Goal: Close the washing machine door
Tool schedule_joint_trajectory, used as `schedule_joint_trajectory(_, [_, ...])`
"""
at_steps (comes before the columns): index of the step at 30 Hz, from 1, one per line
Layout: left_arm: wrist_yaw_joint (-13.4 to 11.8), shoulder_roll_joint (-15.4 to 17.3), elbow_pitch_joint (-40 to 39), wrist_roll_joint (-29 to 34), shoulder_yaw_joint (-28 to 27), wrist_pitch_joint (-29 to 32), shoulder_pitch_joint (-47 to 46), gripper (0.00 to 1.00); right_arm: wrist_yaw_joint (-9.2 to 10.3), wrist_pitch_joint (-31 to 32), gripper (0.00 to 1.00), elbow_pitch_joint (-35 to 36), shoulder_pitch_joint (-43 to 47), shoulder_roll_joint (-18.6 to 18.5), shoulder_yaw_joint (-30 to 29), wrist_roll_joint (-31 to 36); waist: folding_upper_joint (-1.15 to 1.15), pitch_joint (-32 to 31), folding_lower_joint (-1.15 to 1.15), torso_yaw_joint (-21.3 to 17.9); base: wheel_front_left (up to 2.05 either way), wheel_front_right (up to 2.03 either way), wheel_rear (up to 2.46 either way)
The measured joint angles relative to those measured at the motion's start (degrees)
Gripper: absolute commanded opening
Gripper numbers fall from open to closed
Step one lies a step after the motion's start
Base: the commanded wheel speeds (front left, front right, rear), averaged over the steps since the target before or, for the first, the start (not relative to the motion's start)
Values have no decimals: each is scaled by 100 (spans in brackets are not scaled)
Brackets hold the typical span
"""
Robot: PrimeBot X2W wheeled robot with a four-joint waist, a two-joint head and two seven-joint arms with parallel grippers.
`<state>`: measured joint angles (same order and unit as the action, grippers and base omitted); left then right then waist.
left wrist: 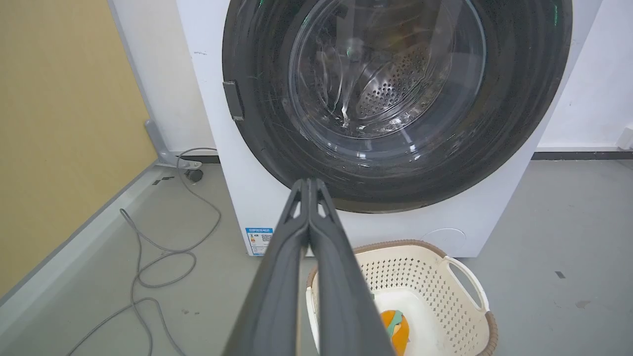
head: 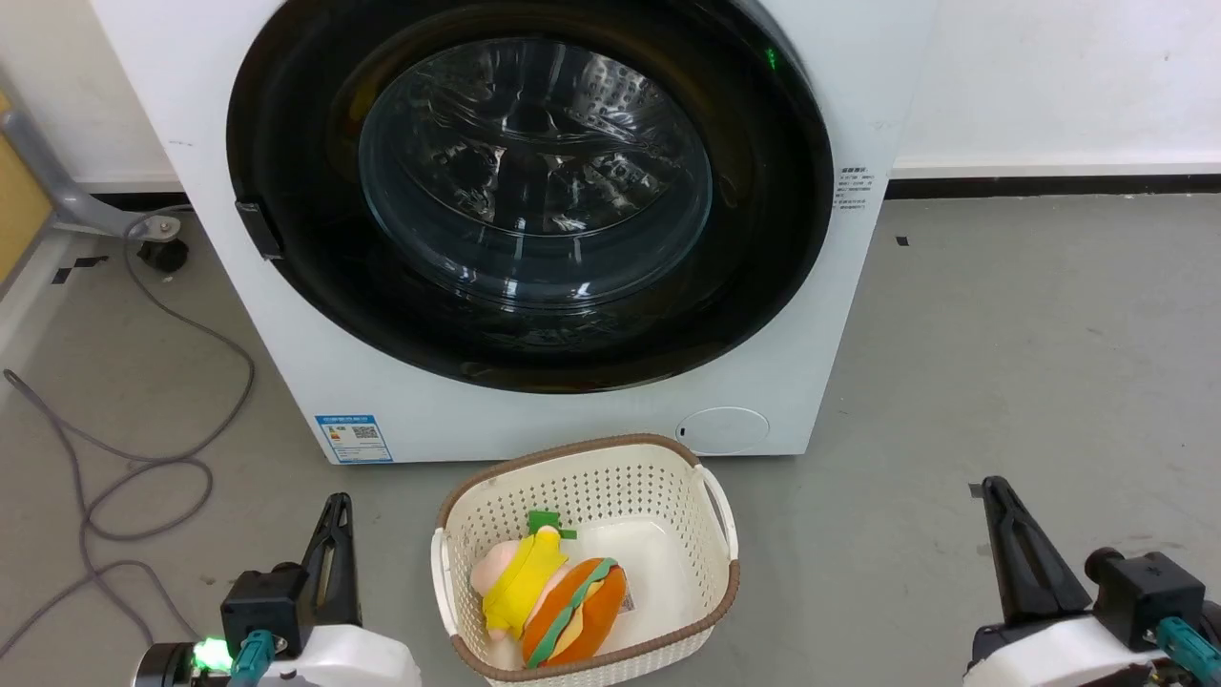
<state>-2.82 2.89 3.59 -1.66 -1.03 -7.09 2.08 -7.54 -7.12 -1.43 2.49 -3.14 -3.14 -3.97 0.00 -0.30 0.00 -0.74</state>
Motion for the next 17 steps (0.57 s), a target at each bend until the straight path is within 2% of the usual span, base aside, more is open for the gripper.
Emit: schedule_joint_trajectory(17, [82,-2,-92,18,24,180,-21,0,0,182,0,27,-48,0,91,96,0,9,0,21,0,0,0])
